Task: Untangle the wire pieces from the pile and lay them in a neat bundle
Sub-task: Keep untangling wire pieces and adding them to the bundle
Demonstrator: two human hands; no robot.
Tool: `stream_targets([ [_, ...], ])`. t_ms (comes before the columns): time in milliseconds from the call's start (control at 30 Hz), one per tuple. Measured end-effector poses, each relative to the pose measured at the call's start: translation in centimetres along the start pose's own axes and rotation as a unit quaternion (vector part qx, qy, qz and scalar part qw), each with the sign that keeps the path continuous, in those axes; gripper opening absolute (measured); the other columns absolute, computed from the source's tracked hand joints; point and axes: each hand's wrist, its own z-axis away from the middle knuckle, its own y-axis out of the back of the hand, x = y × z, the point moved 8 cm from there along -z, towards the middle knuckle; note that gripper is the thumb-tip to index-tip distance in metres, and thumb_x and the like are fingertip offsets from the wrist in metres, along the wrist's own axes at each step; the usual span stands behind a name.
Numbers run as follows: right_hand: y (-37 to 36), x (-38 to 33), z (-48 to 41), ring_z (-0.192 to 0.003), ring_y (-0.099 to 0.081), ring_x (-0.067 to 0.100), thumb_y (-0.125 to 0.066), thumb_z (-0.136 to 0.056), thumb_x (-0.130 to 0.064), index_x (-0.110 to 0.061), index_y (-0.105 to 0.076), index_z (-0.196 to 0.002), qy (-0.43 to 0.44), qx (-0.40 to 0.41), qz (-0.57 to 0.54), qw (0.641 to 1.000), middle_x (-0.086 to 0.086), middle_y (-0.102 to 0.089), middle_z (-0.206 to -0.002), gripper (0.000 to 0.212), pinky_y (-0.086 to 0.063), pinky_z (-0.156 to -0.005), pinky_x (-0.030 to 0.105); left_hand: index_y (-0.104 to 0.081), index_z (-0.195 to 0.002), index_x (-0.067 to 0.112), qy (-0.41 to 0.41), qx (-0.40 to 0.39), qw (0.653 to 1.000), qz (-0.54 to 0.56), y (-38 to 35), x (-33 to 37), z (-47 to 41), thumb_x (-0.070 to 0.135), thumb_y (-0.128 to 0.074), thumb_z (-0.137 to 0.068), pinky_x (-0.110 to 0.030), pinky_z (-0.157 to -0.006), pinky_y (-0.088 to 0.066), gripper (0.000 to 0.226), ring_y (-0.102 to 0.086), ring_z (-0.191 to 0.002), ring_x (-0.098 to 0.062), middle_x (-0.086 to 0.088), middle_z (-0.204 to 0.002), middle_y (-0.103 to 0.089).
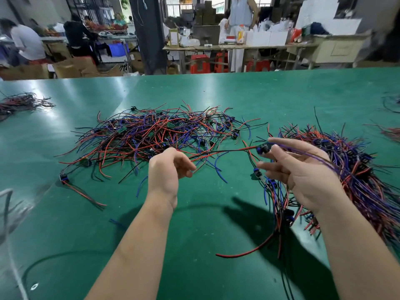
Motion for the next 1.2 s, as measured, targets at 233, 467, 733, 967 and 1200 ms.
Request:
stream_targets([
  [233,1.9,-0.4,-0.1,-0.057,-0.067,0.01,-0.057,-0.09,-0.013,-0.014,-0.067,-0.081,-0.016,0.078,-0.052,0.995,0.001,-0.07,-0.067,0.014,-0.045,-0.042,0.015,-0.055,-0.047,0.013,0.143,-0.391,0.902,0.115,-4.5,-0.2,3.5,0.021,-0.049,-0.063,-0.033,-0.066,-0.055,0.02,-0.059,-0.056,-0.024,-0.011,-0.06,-0.061],
  [467,-1.7,1.8,1.0,-0.042,-0.056,0.008,-0.068,-0.064,-0.014,-0.009,-0.073,-0.062,-0.13,-0.097,0.043,0.986,0.006,-0.062,-0.057,0.007,-0.044,-0.037,0.014,-0.06,-0.067,0.016,0.21,-0.326,0.916,-0.102,-6.1,-4.4,4.2,0.056,-0.065,-0.068,-0.024,-0.053,-0.052,0.04,-0.067,-0.055,-0.021,-0.013,-0.073,-0.073],
  [733,-1.9,3.4,0.8,-0.051,-0.052,0.007,-0.072,-0.061,-0.021,0.001,-0.073,-0.082,-0.11,-0.112,0.172,0.973,0.006,-0.067,-0.064,0.03,-0.041,-0.047,0.014,-0.072,-0.065,0.011,0.123,-0.312,0.939,-0.083,-8.0,-4.2,5.2,0.029,-0.079,-0.062,-0.022,-0.056,-0.054,0.02,-0.066,-0.056,-0.014,-0.006,-0.064,-0.069],
  [967,-1.5,2.4,0.4,-0.044,-0.042,0.009,-0.072,-0.06,-0.021,0.006,-0.065,-0.071,-0.072,-0.08,0.149,0.983,0.003,-0.051,-0.051,0.03,-0.034,-0.042,0.015,-0.069,-0.062,0.017,0.132,-0.403,0.89,-0.168,-7.9,-4.0,6.5,0.02,-0.076,-0.079,-0.016,-0.051,-0.045,0.018,-0.06,-0.051,-0.007,0.001,-0.06,-0.067],
  [1200,2.9,1.3,-0.4,-0.042,-0.05,0.004,-0.067,-0.077,-0.02,-0.006,-0.065,-0.08,-0.085,0.12,-0.072,0.987,-0.001,-0.056,-0.052,0.015,-0.037,-0.036,0.011,-0.07,-0.066,0.022,0.169,-0.511,0.82,-0.195,-8.2,-4.5,8.7,0.012,-0.076,-0.078,-0.015,-0.057,-0.049,0.017,-0.063,-0.058,-0.005,0.005,-0.065,-0.069],
])
